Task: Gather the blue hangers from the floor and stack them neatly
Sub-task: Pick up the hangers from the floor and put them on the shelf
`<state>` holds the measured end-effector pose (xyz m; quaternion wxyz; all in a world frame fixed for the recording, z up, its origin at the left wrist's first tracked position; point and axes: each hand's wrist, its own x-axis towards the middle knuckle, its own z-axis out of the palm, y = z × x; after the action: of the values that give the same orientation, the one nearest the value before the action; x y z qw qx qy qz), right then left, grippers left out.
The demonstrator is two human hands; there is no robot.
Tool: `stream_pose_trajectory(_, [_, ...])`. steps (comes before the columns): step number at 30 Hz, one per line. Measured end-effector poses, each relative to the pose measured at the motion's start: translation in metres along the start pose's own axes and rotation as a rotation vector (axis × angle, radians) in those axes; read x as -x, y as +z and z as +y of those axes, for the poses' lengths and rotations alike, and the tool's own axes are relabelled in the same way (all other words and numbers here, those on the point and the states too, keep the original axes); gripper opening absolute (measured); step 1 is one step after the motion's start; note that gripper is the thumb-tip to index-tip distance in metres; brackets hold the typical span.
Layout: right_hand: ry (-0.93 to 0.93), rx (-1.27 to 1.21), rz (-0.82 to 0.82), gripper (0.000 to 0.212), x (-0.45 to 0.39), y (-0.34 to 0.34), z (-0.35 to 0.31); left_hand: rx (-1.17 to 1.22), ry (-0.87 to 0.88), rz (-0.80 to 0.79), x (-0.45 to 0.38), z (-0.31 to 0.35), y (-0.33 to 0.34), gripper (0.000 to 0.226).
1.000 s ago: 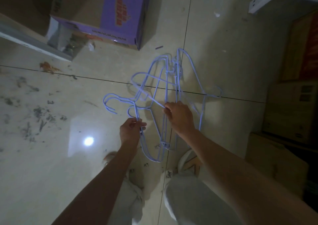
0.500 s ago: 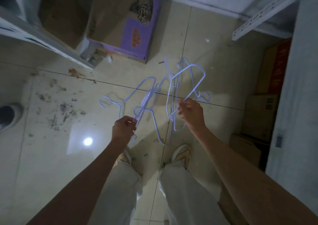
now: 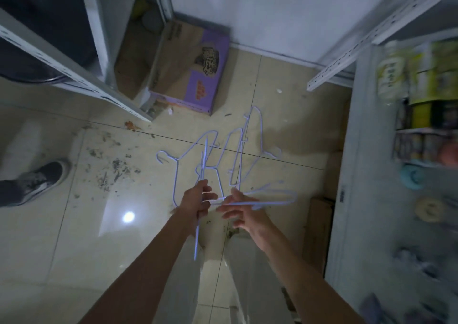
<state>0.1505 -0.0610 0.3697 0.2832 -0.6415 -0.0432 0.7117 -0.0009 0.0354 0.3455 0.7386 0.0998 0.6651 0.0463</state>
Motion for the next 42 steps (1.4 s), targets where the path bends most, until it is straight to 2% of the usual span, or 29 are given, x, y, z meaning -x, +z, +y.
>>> stream_pose_trajectory(1, [-0.011,0.012,-0.044,0.045,0.013,0.004,-0.001,-0.028,-0.001,0.001,0.013,0.0,0.006,0.028])
stream_pose_trajectory(2, [-0.024,0.038,-0.058,0.036,0.026,0.009,-0.002,-0.053,-0.004,-0.001,0.027,0.0,0.011,0.029])
stream_pose_trajectory(3, [-0.049,0.097,-0.022,0.018,0.039,0.014,-0.002,-0.068,-0.009,-0.01,0.042,0.0,0.016,0.03])
stream_pose_trajectory(4, [-0.096,0.171,0.04,0.015,0.048,0.018,-0.001,-0.069,-0.011,-0.029,0.057,0.001,0.021,0.031])
stream_pose_trajectory(5, [-0.141,0.276,0.119,0.025,0.058,0.02,0.0,-0.056,-0.007,-0.061,0.073,0.003,0.024,0.033])
stream_pose_trajectory(6, [-0.179,0.36,0.183,0.026,0.07,0.023,0.0,-0.028,0.001,-0.103,0.089,0.006,0.027,0.034])
stream_pose_trajectory(8, [-0.208,0.47,0.268,0.016,0.1,0.029,-0.005,0.056,0.011,-0.194,0.124,0.015,0.032,0.038])
stream_pose_trajectory(10, [-0.252,0.563,0.347,0.022,0.135,0.033,-0.01,0.096,0.002,-0.279,0.161,0.025,0.036,0.039])
stream_pose_trajectory(12, [-0.342,0.695,0.452,0.018,0.169,0.034,-0.019,0.107,-0.018,-0.366,0.202,0.032,0.042,0.039])
stream_pose_trajectory(15, [-0.375,0.625,0.51,0.013,0.211,0.036,-0.039,0.14,-0.017,-0.443,0.256,0.036,0.057,0.035])
stream_pose_trajectory(18, [-0.433,0.657,0.608,0.008,0.238,0.042,-0.051,0.287,0.038,-0.457,0.301,0.043,0.076,0.03])
stream_pose_trajectory(21, [-0.324,0.413,0.543,0.006,0.27,0.047,-0.064,0.2,0.138,-0.442,0.344,0.05,0.098,0.044])
stream_pose_trajectory(22, [-0.308,0.283,0.511,0.015,0.282,0.047,-0.071,0.155,0.161,-0.44,0.36,0.052,0.106,0.042])
stream_pose_trajectory(24, [-0.336,-0.119,0.451,0.022,0.305,0.044,-0.089,0.043,0.211,-0.432,0.389,0.057,0.121,0.038])
stream_pose_trajectory(26, [-0.385,-0.496,0.315,0.033,0.331,0.039,-0.11,-0.164,0.249,-0.459,0.415,0.059,0.138,0.044])
stream_pose_trajectory(28, [-0.459,-0.657,0.218,0.036,0.363,0.033,-0.126,-0.374,0.254,-0.529,0.437,0.056,0.153,0.055])
stream_pose_trajectory(29, [-0.504,-0.673,0.21,0.034,0.378,0.032,-0.132,-0.452,0.257,-0.552,0.446,0.053,0.16,0.053])
stream_pose_trajectory(32, [-0.614,-0.65,0.315,0.028,0.416,0.026,-0.13,-0.76,0.27,-0.587,0.463,0.047,0.169,0.041])
stream_pose_trajectory(35, [-0.69,-0.661,0.419,0.026,0.443,0.023,-0.119,-0.999,0.295,-0.727,0.472,0.047,0.166,0.035])
stream_pose_trajectory(38, [-0.771,-0.728,0.581,0.033,0.464,0.025,-0.109,-0.995,0.372,-0.764,0.483,0.041,0.159,0.033])
stream_pose_trajectory(42, [-0.823,-0.854,0.784,0.028,0.499,0.021,-0.093,-1.048,0.483,-0.76,0.498,0.033,0.159,0.037])
